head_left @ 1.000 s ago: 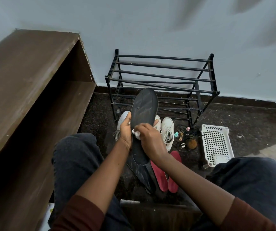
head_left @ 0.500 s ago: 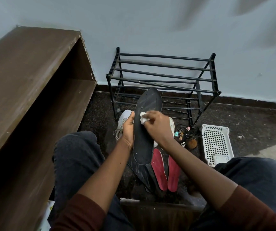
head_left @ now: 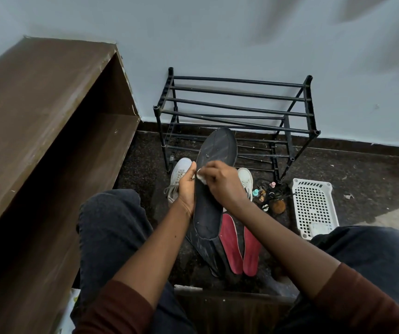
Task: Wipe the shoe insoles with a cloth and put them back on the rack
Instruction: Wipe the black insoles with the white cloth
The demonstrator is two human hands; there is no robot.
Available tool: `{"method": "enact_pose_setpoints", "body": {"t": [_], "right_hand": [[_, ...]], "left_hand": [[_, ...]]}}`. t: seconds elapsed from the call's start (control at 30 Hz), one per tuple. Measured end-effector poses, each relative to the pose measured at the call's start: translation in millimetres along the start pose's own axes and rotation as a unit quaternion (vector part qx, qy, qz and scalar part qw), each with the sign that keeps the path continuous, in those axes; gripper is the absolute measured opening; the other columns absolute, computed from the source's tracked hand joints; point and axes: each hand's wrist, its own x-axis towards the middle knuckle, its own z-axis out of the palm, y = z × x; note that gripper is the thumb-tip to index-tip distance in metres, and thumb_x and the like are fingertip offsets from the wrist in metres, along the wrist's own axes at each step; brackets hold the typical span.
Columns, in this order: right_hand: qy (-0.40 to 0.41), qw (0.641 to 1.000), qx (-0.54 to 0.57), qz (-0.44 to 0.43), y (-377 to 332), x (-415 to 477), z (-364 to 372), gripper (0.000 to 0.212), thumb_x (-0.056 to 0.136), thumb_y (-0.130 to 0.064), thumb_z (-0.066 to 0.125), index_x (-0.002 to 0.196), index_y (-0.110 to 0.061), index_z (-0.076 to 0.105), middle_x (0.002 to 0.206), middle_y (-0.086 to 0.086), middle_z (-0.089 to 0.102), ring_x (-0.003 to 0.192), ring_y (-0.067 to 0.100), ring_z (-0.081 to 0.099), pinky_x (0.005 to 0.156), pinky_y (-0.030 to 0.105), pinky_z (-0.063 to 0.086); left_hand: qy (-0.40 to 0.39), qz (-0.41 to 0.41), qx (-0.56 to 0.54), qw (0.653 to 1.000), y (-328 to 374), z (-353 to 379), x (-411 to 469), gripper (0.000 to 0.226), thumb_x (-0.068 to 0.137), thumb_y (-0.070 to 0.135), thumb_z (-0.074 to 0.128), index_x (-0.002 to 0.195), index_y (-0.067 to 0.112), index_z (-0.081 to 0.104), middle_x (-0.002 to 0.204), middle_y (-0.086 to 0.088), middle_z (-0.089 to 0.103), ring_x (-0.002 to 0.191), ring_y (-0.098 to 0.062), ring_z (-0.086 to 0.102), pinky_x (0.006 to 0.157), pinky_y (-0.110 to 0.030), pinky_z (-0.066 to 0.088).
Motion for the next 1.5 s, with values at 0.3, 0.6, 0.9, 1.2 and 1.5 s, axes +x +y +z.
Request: {"method": "enact_pose_setpoints", "body": {"t": [0.3, 0.6, 0.9, 1.2, 1.5], "right_hand": [[-0.062, 0.996, 0.049, -0.039, -6.3, -31.6, 5.3, 0.017, 0.062, 0.01, 0.063, 0.068, -0.003, 0.072, 0.08, 0.011, 0.069, 0.069, 0.022, 0.067, 0.068, 0.019, 0.047], [-0.059, 0.997, -0.031, -0.025, 4.7, -10.2, 8.0, 0.01, 0.067, -0.001, 0.065, 0.069, -0.004, 0.074, 0.078, 0.014, 0.069, 0.063, 0.029, 0.067, 0.058, 0.028, 0.054], [-0.026, 0.995, 0.016, 0.096, -2.5, -5.4, 1.1, 0.021, 0.073, 0.005, 0.063, 0.09, -0.004, 0.068, 0.088, 0.013, 0.071, 0.081, 0.029, 0.066, 0.072, 0.034, 0.051], [-0.162, 0.967, 0.114, 0.161, -33.2, -56.2, -4.9, 0.039, 0.076, 0.0, 0.064, 0.106, -0.014, 0.044, 0.088, -0.001, 0.066, 0.091, 0.021, 0.066, 0.078, 0.039, 0.053], [-0.062, 0.977, 0.078, 0.189, -20.4, 1.4, -9.5, 0.041, 0.075, 0.005, 0.059, 0.111, -0.006, 0.044, 0.098, 0.008, 0.07, 0.091, 0.027, 0.064, 0.073, 0.028, 0.045]], "left_hand": [[0.035, -0.008, 0.026, 0.999, 5.3, -6.2, 6.5, 0.067, 0.099, 0.044, 0.026, 0.083, 0.003, 0.077, 0.091, -0.016, 0.072, 0.081, -0.025, 0.071, 0.077, -0.033, 0.056], [0.021, -0.001, 0.029, 0.999, 2.5, -10.2, -0.3, 0.058, 0.098, 0.045, 0.032, 0.099, 0.004, 0.073, 0.106, -0.016, 0.067, 0.091, -0.026, 0.068, 0.085, -0.034, 0.054], [0.036, -0.009, 0.042, 0.998, 1.3, -8.1, -3.1, 0.053, 0.098, 0.044, 0.036, 0.104, 0.004, 0.07, 0.105, -0.015, 0.068, 0.104, -0.027, 0.06, 0.102, -0.038, 0.042], [0.036, -0.013, 0.028, 0.999, 11.7, -20.6, 3.7, 0.069, 0.097, 0.054, 0.022, 0.122, 0.0, 0.056, 0.119, -0.02, 0.059, 0.105, -0.032, 0.058, 0.102, -0.043, 0.04], [0.031, 0.009, 0.037, 0.999, 4.5, -10.5, 2.4, 0.055, 0.098, 0.042, 0.031, 0.102, 0.007, 0.072, 0.102, -0.011, 0.069, 0.096, -0.022, 0.066, 0.095, -0.033, 0.048]]}}
